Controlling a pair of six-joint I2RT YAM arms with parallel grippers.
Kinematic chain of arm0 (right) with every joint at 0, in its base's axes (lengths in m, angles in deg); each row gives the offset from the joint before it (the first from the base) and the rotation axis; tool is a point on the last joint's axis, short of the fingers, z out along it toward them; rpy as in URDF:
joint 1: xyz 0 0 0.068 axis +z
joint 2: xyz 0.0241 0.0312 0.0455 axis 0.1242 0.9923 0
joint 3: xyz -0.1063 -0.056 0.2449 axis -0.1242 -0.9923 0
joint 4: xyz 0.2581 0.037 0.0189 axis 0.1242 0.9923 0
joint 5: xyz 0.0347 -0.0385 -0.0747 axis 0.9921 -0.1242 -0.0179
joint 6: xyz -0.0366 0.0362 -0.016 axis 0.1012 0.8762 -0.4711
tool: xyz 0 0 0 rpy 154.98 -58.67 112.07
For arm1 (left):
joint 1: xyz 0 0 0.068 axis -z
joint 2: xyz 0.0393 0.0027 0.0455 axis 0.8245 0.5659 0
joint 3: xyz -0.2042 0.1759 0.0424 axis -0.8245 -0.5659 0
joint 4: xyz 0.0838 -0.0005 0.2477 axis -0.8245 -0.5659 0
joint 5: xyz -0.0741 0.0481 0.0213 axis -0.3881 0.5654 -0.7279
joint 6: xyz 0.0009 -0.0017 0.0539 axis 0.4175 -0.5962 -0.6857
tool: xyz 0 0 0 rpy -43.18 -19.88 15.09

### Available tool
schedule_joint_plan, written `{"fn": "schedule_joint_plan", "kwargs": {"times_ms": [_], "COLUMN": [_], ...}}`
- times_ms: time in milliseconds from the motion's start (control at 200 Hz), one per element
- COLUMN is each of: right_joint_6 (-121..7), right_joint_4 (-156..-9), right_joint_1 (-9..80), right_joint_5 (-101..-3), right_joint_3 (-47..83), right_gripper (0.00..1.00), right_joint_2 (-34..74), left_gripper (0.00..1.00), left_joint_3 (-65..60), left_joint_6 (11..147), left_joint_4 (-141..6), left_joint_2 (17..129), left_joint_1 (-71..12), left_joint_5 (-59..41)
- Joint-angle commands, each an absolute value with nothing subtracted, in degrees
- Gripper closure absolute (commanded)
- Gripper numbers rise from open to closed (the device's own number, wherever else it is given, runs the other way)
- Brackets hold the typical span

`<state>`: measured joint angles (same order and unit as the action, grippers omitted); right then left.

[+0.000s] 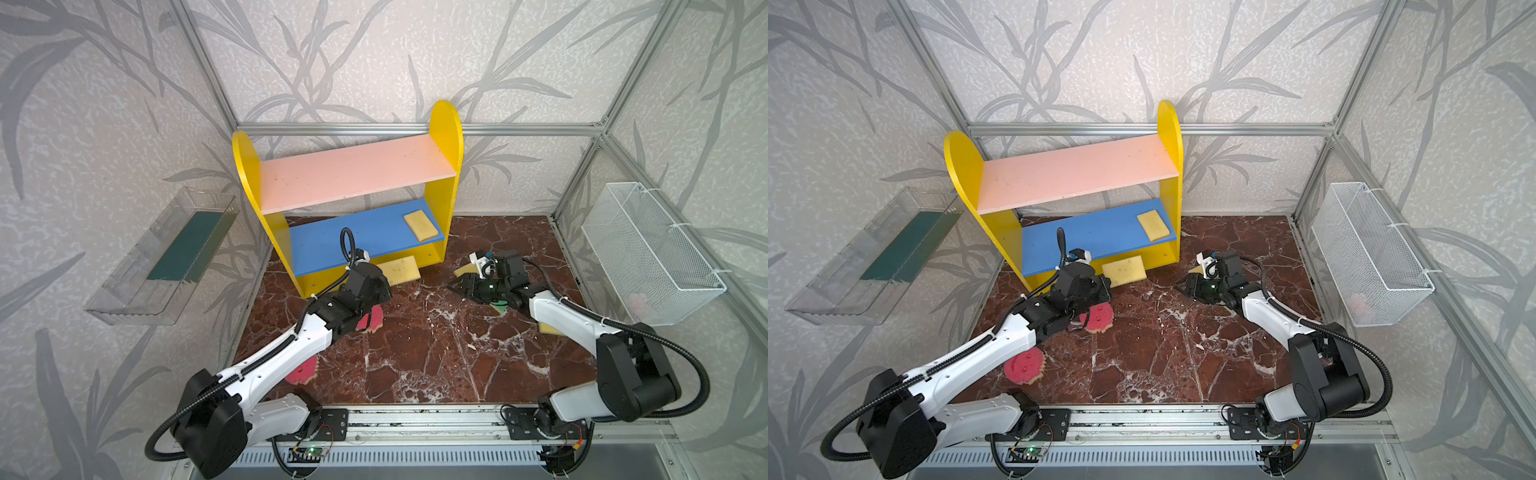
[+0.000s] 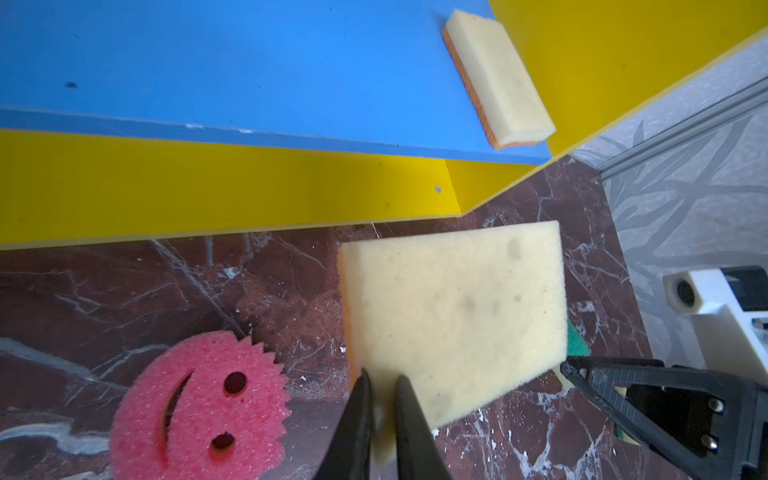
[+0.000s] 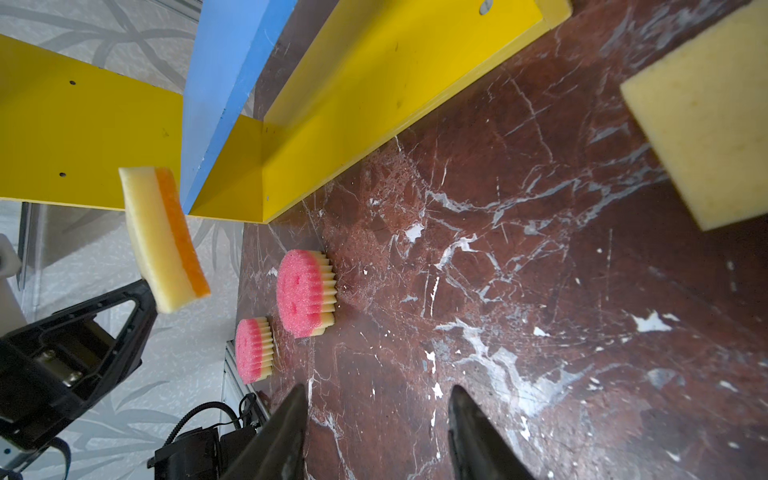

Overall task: Place and organize the cleaning sponges onto the shelf
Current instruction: 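Lift the pale yellow sponge with the left gripper toward the blue shelf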

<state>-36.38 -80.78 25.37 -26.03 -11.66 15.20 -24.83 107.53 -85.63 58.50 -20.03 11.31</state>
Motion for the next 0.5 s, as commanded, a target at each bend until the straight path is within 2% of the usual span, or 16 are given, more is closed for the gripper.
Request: {"fn": "schedule_joint_plan", "kwargs": {"times_ms": [0, 495], "right_joint_6": [-36.56, -37.02], "right_joint_4": [-79.43, -79.79], "right_joint_1": [25.15, 25.06], "right_joint_5": [-26.07, -26.29], "right_joint_3": [-11.95, -12.21], "right_gripper": [0.46, 0.47], "right_joint_2": [13.57, 13.74], "left_gripper": [0.86, 0.87], "left_joint_3": [-20.29, -5.37], "left_joint_6": [107.97, 108.4], "left_joint_4": [-89.5, -84.39], "left_joint_2": [60.18, 76.74], "left_joint_1": [-21.1, -29.86], "left_joint_5": [17.06, 15.75]}}
